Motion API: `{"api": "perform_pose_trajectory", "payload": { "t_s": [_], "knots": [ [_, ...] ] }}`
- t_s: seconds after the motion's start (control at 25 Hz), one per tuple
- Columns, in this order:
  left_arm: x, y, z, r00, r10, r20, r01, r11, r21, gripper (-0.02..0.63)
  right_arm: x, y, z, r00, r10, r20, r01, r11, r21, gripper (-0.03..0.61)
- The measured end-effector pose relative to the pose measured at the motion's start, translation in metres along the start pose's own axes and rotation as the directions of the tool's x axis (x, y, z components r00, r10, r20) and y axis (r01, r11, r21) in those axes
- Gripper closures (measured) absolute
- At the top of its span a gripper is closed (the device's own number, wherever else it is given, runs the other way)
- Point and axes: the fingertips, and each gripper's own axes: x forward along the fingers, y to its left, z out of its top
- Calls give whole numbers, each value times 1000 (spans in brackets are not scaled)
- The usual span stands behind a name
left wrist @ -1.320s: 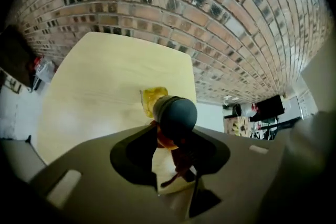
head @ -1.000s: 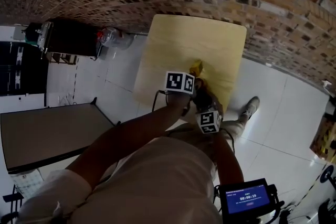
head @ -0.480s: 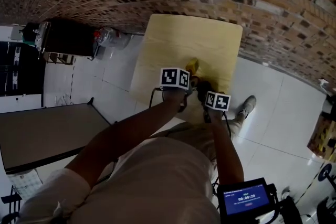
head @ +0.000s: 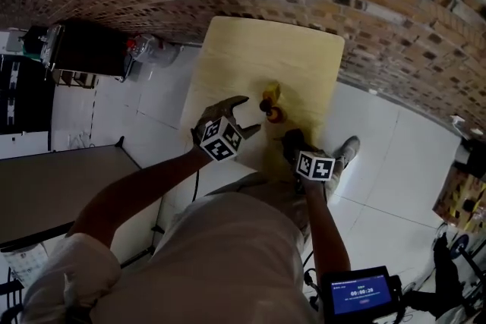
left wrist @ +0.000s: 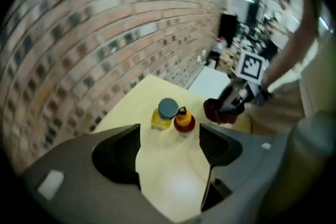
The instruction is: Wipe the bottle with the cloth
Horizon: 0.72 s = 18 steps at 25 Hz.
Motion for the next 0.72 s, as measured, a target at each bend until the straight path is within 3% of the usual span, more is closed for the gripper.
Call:
{"api": "perform_pose_trajectory", "payload": {
  "t_s": [0.04, 0.08, 0.12, 0.16, 0.2, 0.28, 0.32, 0.36, 0.4, 0.48, 0.56, 0.64, 0.72],
  "knots": [
    [0, -3, 8, 1000, 7, 27, -12, 981, 192, 244, -2, 3, -1, 1000, 2, -4, -2, 1000, -19, 491],
    [1, -9, 15, 999, -2, 48, -16, 929, 370, 251, -3, 5, -2, 1000, 4, -8, -5, 999, -38, 491],
    [5, -17, 19, 998, -23, 55, -9, 851, 526, 250, -3, 8, -3, 1000, 6, -14, -7, 998, -55, 491],
    [11, -26, 21, 998, -47, 41, 9, 756, 655, 253, -3, 10, -4, 1000, 6, -20, -8, 998, -69, 491],
    [19, -34, 19, 998, -65, 8, 36, 654, 756, 253, -3, 12, -5, 1000, 6, -27, -8, 997, -80, 491],
    [36, -46, 11, 994, -73, -79, 105, 465, 879, 253, -3, 15, -5, 999, 3, -37, -7, 996, -90, 491],
    [45, -48, 7, 991, -66, -119, 135, 390, 911, 251, -2, 16, -5, 999, 1, -39, -4, 996, -92, 491],
    [53, -48, 4, 987, -56, -148, 159, 335, 929, 249, -2, 18, -3, 999, -2, -38, -1, 995, -95, 491],
    [61, -46, 2, 984, -49, -169, 176, 304, 936, 249, 0, 19, -1, 999, -4, -35, 1, 995, -99, 490],
    [72, -43, 2, 980, -54, -193, 200, 297, 934, 276, 2, 23, 5, 1000, -8, -26, 5, 993, -118, 489],
    [77, -44, 3, 975, -73, -209, 221, 315, 923, 352, 4, 27, 10, 1000, -13, -14, 11, 986, -163, 489],
    [79, -45, 4, 968, -90, -234, 251, 340, 906, 365, 5, 34, 18, 1000, -13, 19, 18, 966, -256, 489],
    [80, -45, 5, 960, -101, -261, 279, 393, 876, 381, 4, 46, 26, 998, 2, 66, 24, 921, -389, 489]
  ]
}}
